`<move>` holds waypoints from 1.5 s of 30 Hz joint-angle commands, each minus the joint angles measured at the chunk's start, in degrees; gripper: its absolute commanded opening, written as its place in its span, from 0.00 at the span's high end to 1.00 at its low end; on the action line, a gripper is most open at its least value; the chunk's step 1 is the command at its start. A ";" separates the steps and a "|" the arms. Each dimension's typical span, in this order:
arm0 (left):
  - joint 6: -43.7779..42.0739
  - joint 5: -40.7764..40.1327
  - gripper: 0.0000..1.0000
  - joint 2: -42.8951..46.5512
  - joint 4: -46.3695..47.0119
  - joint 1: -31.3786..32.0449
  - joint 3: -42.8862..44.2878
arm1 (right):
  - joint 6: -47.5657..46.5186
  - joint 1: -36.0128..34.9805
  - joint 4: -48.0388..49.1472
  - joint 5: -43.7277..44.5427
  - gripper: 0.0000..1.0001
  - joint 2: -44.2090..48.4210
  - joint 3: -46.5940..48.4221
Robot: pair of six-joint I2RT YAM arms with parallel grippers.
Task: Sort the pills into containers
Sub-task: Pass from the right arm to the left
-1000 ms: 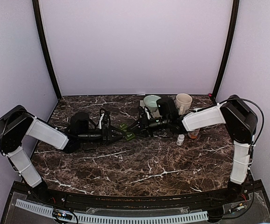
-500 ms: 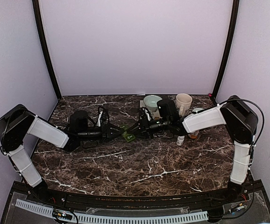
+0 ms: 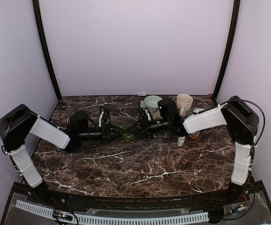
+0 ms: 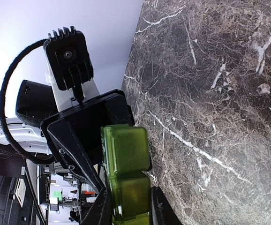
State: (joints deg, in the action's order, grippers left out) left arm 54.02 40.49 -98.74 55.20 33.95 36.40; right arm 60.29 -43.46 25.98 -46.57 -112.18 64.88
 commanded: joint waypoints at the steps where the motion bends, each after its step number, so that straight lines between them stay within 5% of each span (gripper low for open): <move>1: 0.33 1.52 0.65 -0.03 2.48 -0.29 0.59 | 0.75 -0.64 3.75 -0.65 1.00 0.29 0.77; 22: 2.88 4.89 1.00 -1.19 6.75 -0.29 0.52 | -0.24 -0.62 2.13 0.09 1.00 -0.43 3.03; 29: 1.21 0.15 1.00 0.68 3.44 -0.29 -0.54 | -11.30 -0.65 -10.62 6.13 0.64 1.61 6.37; 33: -0.99 -3.29 1.00 2.34 -0.92 -0.29 -0.48 | -16.20 -0.59 -16.14 9.83 0.53 2.51 7.89; 45: -5.64 -13.71 1.00 7.24 -13.23 0.15 1.22 | -26.12 -0.90 -27.50 22.64 0.48 5.49 9.81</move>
State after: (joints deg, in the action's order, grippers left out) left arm 51.22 31.59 -94.61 47.24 33.39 36.34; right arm 39.40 -43.79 2.76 -30.57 -109.54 73.14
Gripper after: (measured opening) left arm 0.240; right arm 0.523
